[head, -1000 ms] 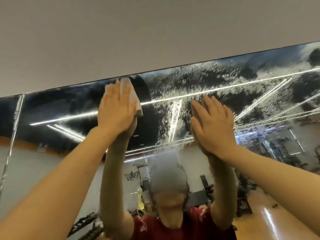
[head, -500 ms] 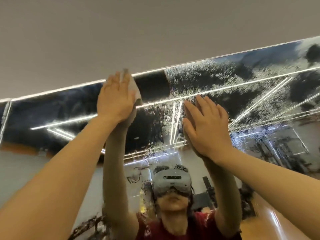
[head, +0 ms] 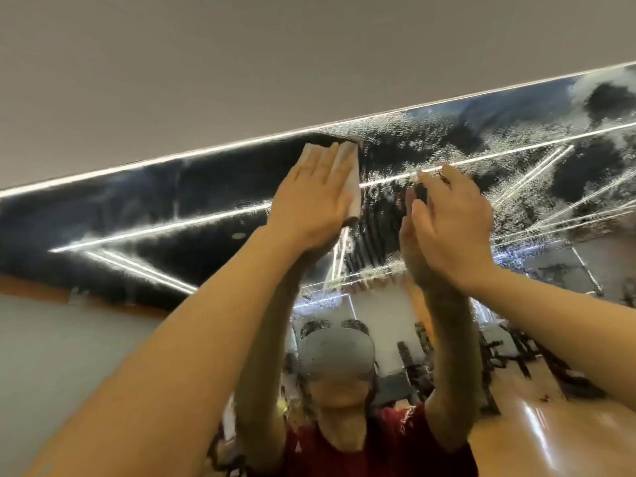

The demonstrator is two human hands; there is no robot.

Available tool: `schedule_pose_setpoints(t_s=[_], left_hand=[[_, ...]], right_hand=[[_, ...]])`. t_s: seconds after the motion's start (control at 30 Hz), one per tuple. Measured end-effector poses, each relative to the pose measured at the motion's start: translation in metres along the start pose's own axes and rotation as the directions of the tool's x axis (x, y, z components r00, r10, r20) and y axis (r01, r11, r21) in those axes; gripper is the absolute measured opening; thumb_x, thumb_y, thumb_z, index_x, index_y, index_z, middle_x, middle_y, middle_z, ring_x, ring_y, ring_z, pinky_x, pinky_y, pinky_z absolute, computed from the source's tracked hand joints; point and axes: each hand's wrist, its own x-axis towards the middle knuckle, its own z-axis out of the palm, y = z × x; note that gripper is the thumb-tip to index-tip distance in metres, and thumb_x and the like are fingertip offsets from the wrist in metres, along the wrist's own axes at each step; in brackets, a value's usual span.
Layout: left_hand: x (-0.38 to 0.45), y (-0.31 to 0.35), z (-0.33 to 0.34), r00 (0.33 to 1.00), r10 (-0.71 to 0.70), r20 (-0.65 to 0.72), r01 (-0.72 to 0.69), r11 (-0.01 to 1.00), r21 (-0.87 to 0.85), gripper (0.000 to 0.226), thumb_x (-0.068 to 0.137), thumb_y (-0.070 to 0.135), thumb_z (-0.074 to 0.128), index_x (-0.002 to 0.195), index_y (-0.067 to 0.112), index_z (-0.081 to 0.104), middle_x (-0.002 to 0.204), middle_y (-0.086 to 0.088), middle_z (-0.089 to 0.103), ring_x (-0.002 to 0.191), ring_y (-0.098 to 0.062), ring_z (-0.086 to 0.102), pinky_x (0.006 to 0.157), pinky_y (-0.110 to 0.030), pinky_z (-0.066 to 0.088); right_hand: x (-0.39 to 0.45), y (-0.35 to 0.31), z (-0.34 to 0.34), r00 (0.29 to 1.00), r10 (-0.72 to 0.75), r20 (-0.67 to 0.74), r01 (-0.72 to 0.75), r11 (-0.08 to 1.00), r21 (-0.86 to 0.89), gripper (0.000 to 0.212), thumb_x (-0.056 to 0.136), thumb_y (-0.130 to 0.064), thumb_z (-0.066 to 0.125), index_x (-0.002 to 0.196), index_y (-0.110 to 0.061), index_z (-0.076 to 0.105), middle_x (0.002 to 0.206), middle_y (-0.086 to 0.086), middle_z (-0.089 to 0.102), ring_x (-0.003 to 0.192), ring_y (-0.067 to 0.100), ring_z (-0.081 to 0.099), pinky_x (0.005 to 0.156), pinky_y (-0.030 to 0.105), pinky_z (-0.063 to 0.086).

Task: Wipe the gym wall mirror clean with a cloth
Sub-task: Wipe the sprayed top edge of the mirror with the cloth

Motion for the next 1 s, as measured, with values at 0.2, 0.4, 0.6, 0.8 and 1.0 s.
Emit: schedule_pose_setpoints(t_s=[0.2, 0.4, 0.6, 0.8, 1.0], left_hand=[[-0.035, -0.069, 0.002, 0.940, -0.339, -0.032, 0.339, 0.941, 0.007, 0.060, 0.104, 0.037, 0.024, 0.158, 0.020, 0.003, 0.165, -0.009, 0.009, 0.151, -0.033, 0.007, 0.123, -0.045, 0.008], [-0.014, -0.012, 0.005, 0.945, -0.325, -0.036, 0.323, 0.945, -0.051, 0.061, 0.105, 0.038, 0.021, 0.158, 0.016, -0.001, 0.165, -0.012, 0.005, 0.151, -0.033, 0.003, 0.124, -0.043, 0.001], [-0.116, 0.035, 0.008, 0.999, -0.038, 0.027, 0.040, 0.997, -0.068, 0.062, 0.101, 0.043, 0.014, 0.158, 0.020, 0.004, 0.166, -0.002, 0.001, 0.151, -0.018, -0.010, 0.124, -0.038, -0.002], [-0.076, -0.032, 0.007, 0.902, -0.431, -0.022, 0.430, 0.902, -0.037, 0.061, 0.104, 0.038, 0.024, 0.157, 0.016, 0.005, 0.163, -0.012, 0.011, 0.149, -0.034, 0.012, 0.122, -0.049, 0.015], [-0.063, 0.051, 0.015, 0.966, -0.246, -0.081, 0.239, 0.967, -0.087, 0.060, 0.102, 0.034, 0.029, 0.154, 0.012, 0.009, 0.161, -0.015, 0.018, 0.148, -0.032, 0.015, 0.123, -0.044, 0.008]], right_hand=[[0.001, 0.021, -0.001, 0.995, -0.014, 0.095, 0.028, 0.987, -0.157, 0.058, 0.093, -0.042, 0.030, 0.145, -0.022, 0.043, 0.155, 0.014, 0.033, 0.146, 0.031, 0.024, 0.117, 0.055, 0.014], [0.000, 0.020, -0.003, 0.992, -0.001, 0.129, 0.024, 0.984, -0.176, 0.059, 0.095, -0.042, 0.025, 0.150, -0.023, 0.035, 0.160, 0.014, 0.024, 0.149, 0.032, 0.016, 0.119, 0.054, 0.009], [-0.001, 0.018, -0.006, 0.988, 0.004, 0.153, 0.028, 0.979, -0.204, 0.060, 0.096, -0.042, 0.024, 0.151, -0.022, 0.033, 0.160, 0.014, 0.023, 0.149, 0.032, 0.015, 0.119, 0.054, 0.010], [-0.001, 0.017, -0.004, 0.988, 0.018, 0.156, 0.014, 0.979, -0.202, 0.051, 0.103, -0.036, 0.032, 0.152, -0.023, 0.030, 0.162, 0.012, 0.018, 0.150, 0.031, 0.010, 0.120, 0.052, 0.005], [-0.002, 0.017, -0.001, 0.991, 0.004, 0.136, 0.021, 0.983, -0.183, 0.058, 0.097, -0.042, 0.025, 0.151, -0.023, 0.034, 0.160, 0.015, 0.023, 0.149, 0.033, 0.014, 0.119, 0.054, 0.009]])
